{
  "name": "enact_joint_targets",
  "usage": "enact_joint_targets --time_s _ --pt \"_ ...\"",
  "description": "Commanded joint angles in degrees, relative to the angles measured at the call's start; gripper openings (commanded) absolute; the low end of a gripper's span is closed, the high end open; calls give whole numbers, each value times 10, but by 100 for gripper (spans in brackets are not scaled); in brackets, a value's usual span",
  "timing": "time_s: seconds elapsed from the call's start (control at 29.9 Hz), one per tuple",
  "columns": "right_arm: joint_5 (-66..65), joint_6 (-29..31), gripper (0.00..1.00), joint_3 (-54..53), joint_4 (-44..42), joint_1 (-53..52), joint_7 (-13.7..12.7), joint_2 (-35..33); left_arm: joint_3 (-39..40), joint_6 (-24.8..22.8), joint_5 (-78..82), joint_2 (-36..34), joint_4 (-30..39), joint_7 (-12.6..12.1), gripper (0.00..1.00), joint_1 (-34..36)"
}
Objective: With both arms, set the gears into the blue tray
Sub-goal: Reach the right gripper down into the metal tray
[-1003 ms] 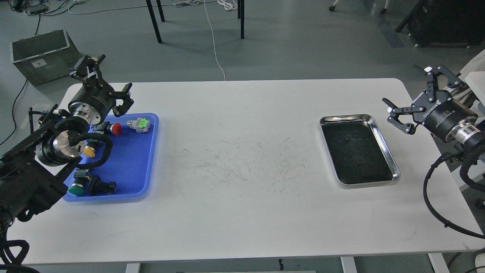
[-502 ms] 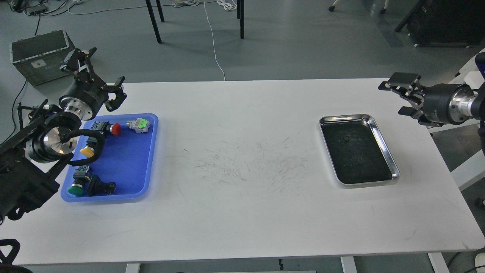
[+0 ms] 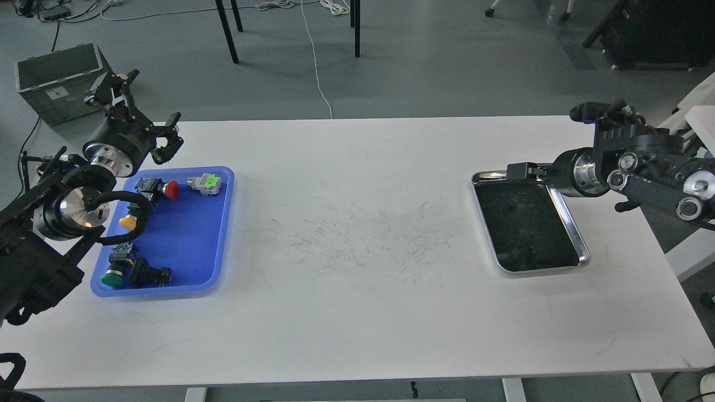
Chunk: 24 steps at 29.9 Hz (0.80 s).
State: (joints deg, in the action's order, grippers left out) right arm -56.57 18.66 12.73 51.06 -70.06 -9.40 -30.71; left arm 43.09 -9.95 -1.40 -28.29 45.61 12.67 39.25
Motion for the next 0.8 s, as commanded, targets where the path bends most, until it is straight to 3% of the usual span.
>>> enact_joint_targets --time_s 0.0,0.77 --pt "-2 -6 98 16 -28 7 1 28 0 0 0 -1 0 0 99 0" --pt "-4 -27 93 20 -116 58 5 106 -2 0 0 1 -1 1 99 -2"
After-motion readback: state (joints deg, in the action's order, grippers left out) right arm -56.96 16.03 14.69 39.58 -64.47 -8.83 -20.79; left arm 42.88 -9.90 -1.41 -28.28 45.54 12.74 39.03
